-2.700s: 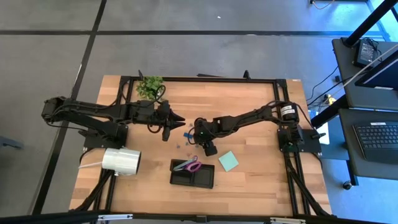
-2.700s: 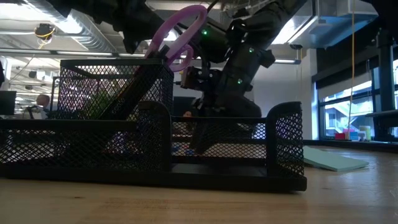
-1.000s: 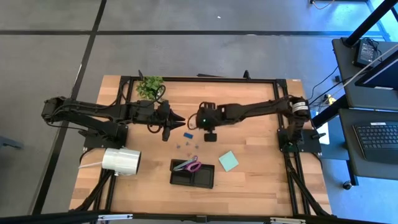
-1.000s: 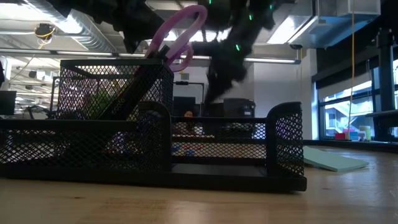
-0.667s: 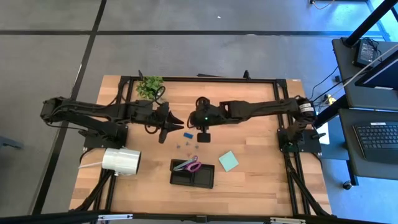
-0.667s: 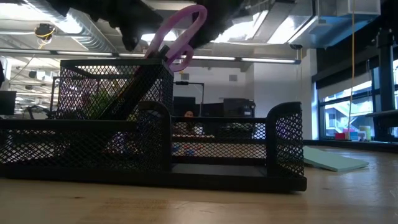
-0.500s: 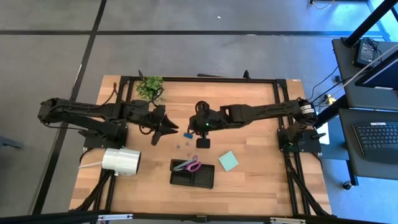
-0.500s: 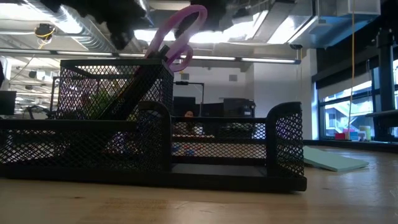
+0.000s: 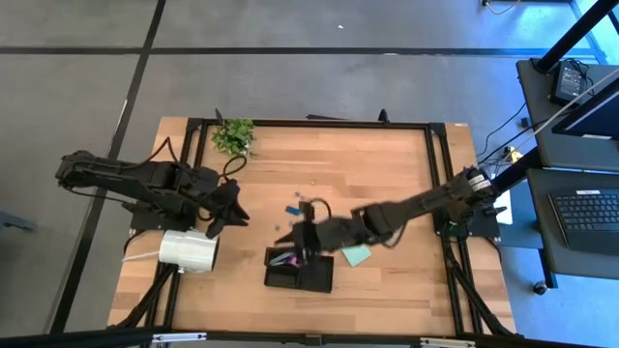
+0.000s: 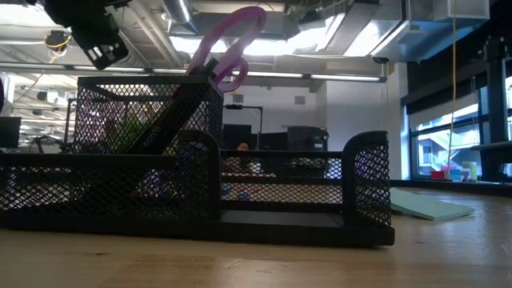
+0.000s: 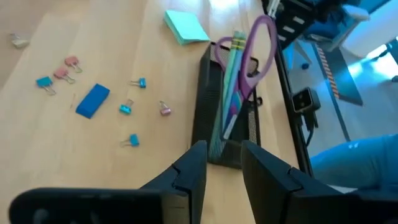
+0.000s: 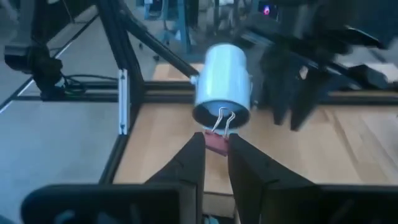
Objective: Pick and place office supplies into organizer
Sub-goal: Put the binder clip into the desk organizer
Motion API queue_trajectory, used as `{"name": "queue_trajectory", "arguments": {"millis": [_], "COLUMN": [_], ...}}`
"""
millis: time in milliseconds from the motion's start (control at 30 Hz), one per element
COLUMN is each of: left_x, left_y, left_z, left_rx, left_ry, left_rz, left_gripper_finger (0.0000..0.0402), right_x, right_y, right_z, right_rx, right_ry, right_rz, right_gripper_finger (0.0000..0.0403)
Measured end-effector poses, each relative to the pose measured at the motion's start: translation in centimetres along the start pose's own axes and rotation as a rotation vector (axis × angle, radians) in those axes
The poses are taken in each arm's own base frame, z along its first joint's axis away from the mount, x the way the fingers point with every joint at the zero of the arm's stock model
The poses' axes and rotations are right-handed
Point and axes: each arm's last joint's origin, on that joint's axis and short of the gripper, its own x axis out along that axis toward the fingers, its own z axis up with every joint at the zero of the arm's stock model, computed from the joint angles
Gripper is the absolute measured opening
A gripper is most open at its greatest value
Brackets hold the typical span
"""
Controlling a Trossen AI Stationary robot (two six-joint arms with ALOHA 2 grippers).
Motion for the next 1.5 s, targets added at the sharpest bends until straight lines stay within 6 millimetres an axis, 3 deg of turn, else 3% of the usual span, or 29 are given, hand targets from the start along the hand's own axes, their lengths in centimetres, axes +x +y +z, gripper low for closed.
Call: {"name": "queue_trajectory", "arguments": {"millis": [300, 533, 833, 1233, 1500], "left_x": [0.2, 0.2, 0.3, 0.3, 0.3], "left_y": [-0.3, -0.3, -0.2, -0.2, -0.2], "left_z": [-0.3, -0.3, -0.4, -0.4, -0.4], "left_rx": [0.044, 0.054, 0.06, 0.06, 0.06], "left_ry": [0.027, 0.033, 0.038, 0.037, 0.038], "left_rz": [-0.012, -0.008, -0.007, -0.007, -0.007], "left_gripper_finger": [0.0095, 0.0095, 0.0095, 0.0095, 0.0095], "right_x": [1.7, 4.3, 6.2, 6.6, 4.9], "right_y": [4.1, 5.5, 7.4, 7.4, 7.8], "right_z": [-3.1, -6.5, -9.9, -10.6, -6.1], "right_rx": [-0.033, 0.029, 0.088, 0.121, 0.089], "right_ry": [0.029, 0.096, 0.154, 0.185, 0.253], "right_rz": [-0.059, -0.071, -0.059, -0.071, -0.096], "right_gripper_finger": [0.0055, 0.0055, 0.0054, 0.0054, 0.0054]}}
